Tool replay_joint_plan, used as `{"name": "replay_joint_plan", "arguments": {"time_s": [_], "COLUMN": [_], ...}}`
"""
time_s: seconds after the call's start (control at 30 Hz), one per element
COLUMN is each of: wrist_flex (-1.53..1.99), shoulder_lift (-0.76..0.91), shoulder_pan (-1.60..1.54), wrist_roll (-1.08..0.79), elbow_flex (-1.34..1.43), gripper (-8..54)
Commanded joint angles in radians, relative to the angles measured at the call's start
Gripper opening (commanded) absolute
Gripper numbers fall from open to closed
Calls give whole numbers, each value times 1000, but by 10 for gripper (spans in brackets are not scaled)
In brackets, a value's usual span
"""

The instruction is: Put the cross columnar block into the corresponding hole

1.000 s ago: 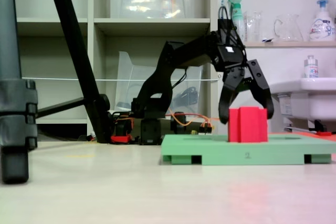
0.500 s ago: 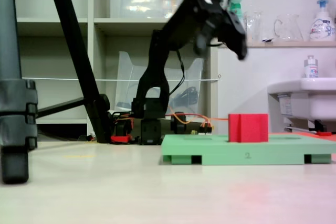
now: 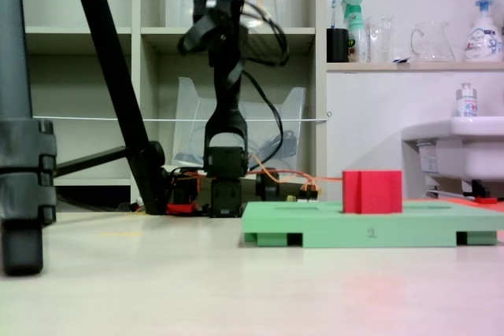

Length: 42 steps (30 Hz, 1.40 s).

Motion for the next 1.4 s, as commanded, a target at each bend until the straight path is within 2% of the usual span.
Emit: {"name": "replay_joint_plan", "arguments": {"time_s": [0.0,0.03,0.1,0.37,0.53,0.67,1.37], "wrist_flex": [-589,-871,-1060,-1046,-1042,-824,-917], "shoulder_lift": [133,152,150,305,330,344,334], "shoulder_pan": [31,48,57,-25,-26,-25,-25], "wrist_roll": [-146,-193,-224,-302,-515,-586,-588], "elbow_flex": [238,431,601,1109,1313,1316,1356], "gripper": [339,335,329,328,330,353,342]}}
